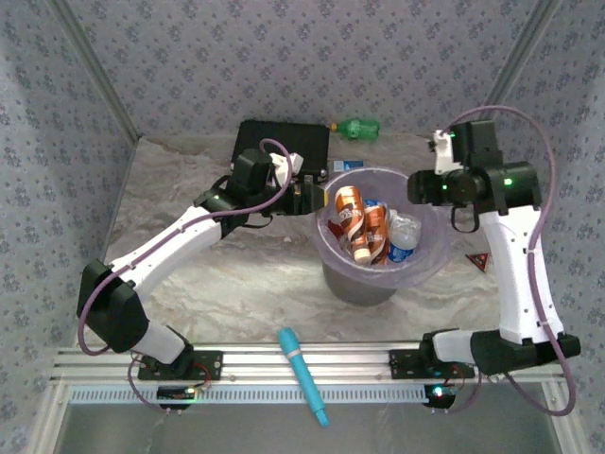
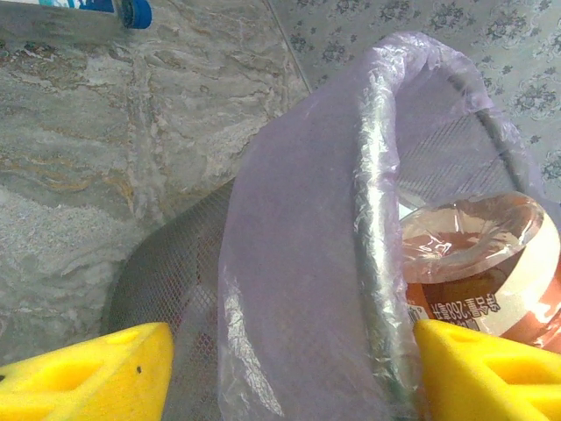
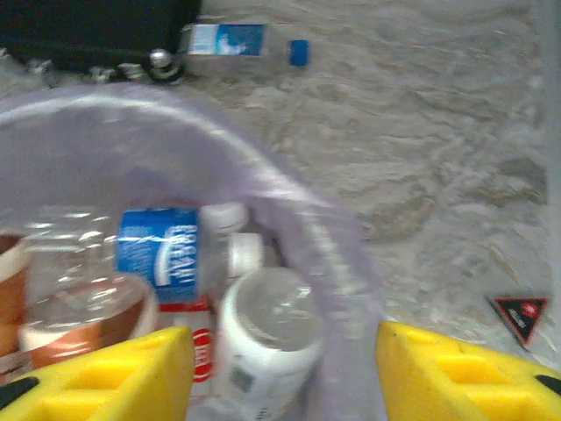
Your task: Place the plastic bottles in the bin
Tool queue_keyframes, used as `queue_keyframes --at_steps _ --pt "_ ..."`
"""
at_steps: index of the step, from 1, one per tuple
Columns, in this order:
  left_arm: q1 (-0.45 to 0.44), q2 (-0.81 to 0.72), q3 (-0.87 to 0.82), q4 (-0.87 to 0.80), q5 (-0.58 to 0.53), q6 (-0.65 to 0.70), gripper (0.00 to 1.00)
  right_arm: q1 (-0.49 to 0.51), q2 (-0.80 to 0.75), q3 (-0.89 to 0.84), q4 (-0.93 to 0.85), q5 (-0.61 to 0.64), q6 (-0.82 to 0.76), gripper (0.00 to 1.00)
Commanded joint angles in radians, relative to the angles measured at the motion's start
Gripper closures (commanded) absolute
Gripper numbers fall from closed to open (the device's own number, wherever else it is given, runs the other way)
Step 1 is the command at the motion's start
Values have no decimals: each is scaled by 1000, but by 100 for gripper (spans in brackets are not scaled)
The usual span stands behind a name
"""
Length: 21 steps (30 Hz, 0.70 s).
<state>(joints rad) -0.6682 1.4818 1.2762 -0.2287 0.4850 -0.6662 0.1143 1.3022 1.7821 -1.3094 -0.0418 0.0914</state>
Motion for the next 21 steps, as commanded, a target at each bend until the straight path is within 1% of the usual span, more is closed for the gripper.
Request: queue_keyframes --at_steps 1,3,5,8,12,14,16,21 --pt "-4 1 11 -1 -2 2 29 -76 -9 -59 -13 -110 -1 36" --pt "-5 -4 18 -13 0 12 29 -102 -9 -91 -10 -170 -1 35" --pt "-5 -9 18 -20 3 14 29 -116 -9 -114 -1 -208 1 36" --pt "-5 -11 18 -24 4 10 29 -120 -12 -145 22 -274 12 41" --pt "-5 -11 13 -18 -4 -1 30 -117 -13 -181 38 -299 14 49" --pt "-4 -11 11 -17 -7 -6 30 -107 -17 -198 49 -320 19 52" --pt "-5 -12 6 -19 -15 -6 30 -91 -21 -213 64 -331 29 59" --pt "6 -28 -9 -20 -40 -21 31 -34 -24 -266 132 -355 71 63"
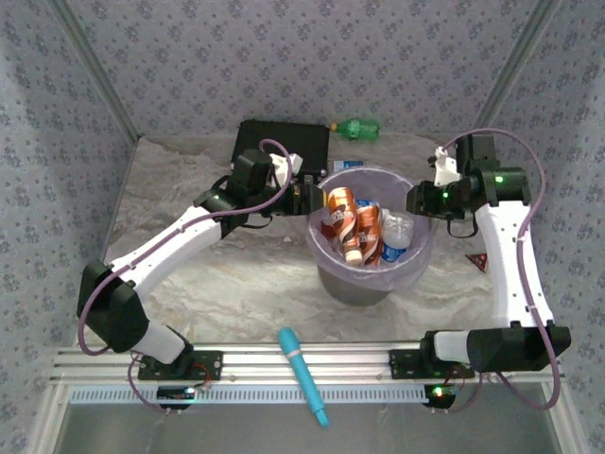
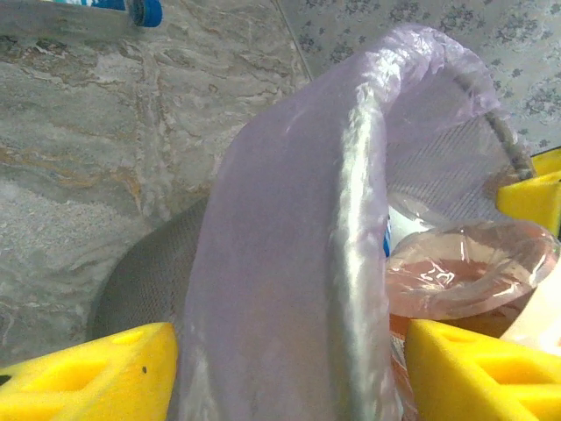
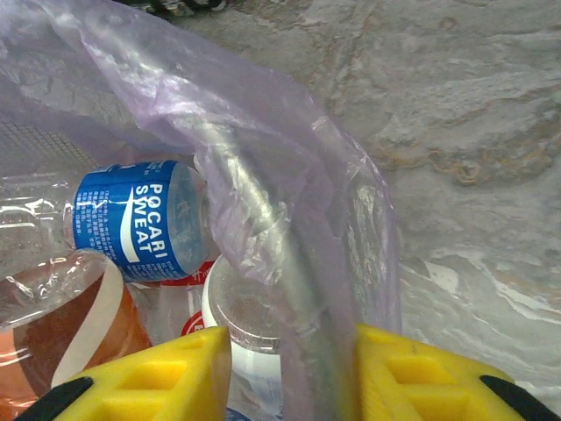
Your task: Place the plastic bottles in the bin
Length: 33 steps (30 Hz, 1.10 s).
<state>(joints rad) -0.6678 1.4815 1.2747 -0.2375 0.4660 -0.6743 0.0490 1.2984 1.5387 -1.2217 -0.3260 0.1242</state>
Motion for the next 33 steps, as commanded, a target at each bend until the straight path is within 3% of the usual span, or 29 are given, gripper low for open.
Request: queue_keyframes --at_steps 1,10,19,26,31,33 --pt "11 -36 -14 -14 -29 -16 32 43 -16 -31 59 -74 49 64" --pt "132 -205 -165 -97 -128 -30 34 253 39 -50 283 -103 208 63" --pt "364 -521 -314 -306 -206 -1 35 508 303 151 418 -43 242 63" --pt "535 -628 -349 -430 -152 45 36 599 510 386 412 -33 221 63" --pt "568 -617 -387 -394 -107 26 37 607 555 475 384 -27 194 61" --pt "571 -606 -393 -377 -107 19 37 600 548 496 364 -12 169 56"
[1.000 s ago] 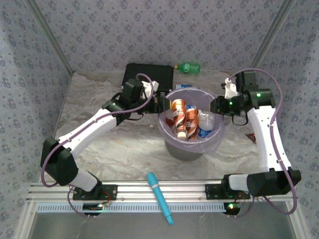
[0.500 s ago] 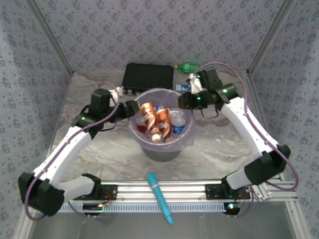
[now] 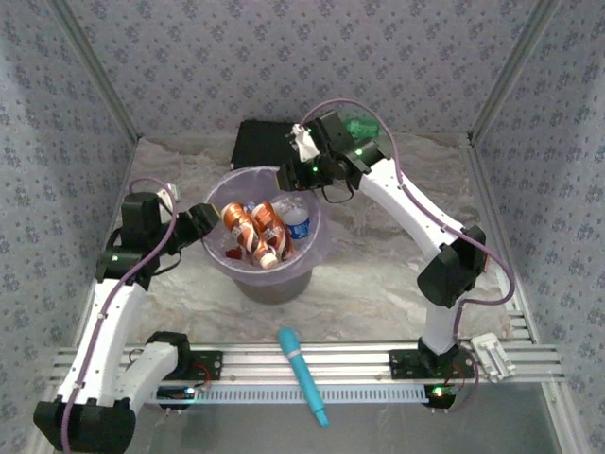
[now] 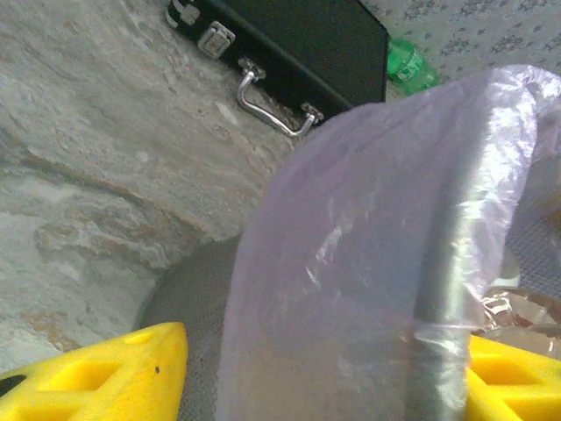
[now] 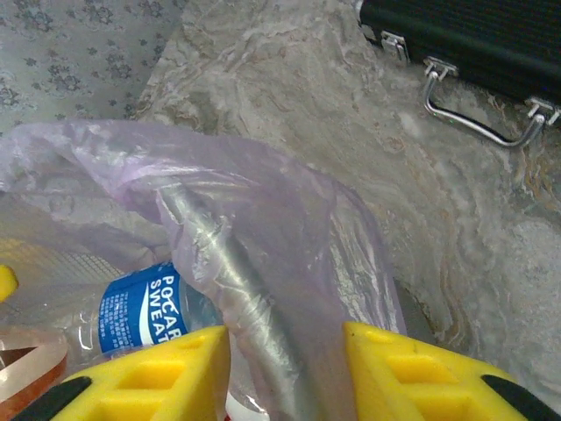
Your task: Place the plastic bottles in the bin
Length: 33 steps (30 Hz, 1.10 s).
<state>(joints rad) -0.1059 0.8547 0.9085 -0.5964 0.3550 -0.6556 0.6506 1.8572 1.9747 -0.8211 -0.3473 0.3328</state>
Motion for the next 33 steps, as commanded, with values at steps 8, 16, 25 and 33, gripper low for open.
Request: queue_keyframes --at_steps 8,16,25,33 --pt "9 58 -25 17 13 -18 38 -133 -156 -26 -39 43 -70 27" --pt "9 88 -19 41 28 -20 38 -372 -259 -245 78 120 140 8" --pt "8 112 -4 53 32 -19 38 -393 -139 -285 163 431 524 0" --pt "9 114 5 57 40 -27 38 -385 45 -238 165 529 897 0"
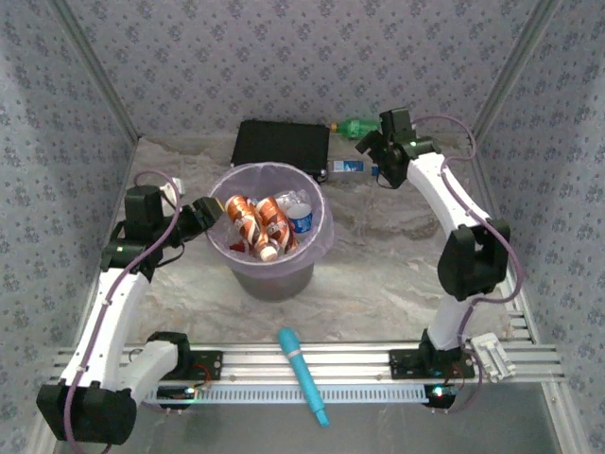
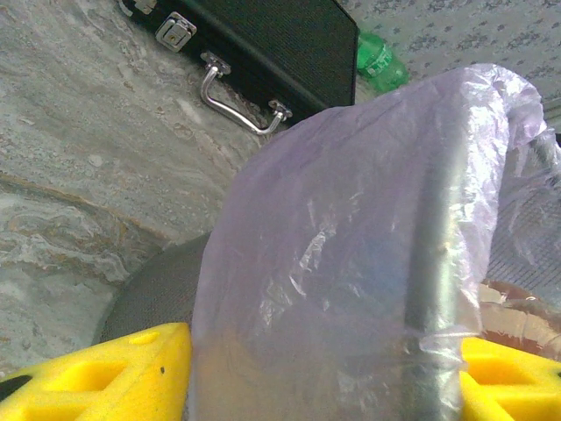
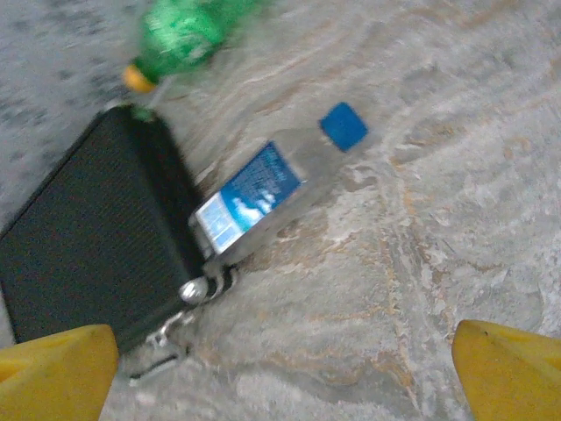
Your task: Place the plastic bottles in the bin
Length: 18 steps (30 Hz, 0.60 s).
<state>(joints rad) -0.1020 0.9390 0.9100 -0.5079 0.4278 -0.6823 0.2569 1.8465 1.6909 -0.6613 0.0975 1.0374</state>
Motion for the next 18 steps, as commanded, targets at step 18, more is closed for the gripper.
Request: queue_keyframes --at_steps 18 --pt "5 35 9 -21 -25 -26 39 32 531 401 0 53 407 4"
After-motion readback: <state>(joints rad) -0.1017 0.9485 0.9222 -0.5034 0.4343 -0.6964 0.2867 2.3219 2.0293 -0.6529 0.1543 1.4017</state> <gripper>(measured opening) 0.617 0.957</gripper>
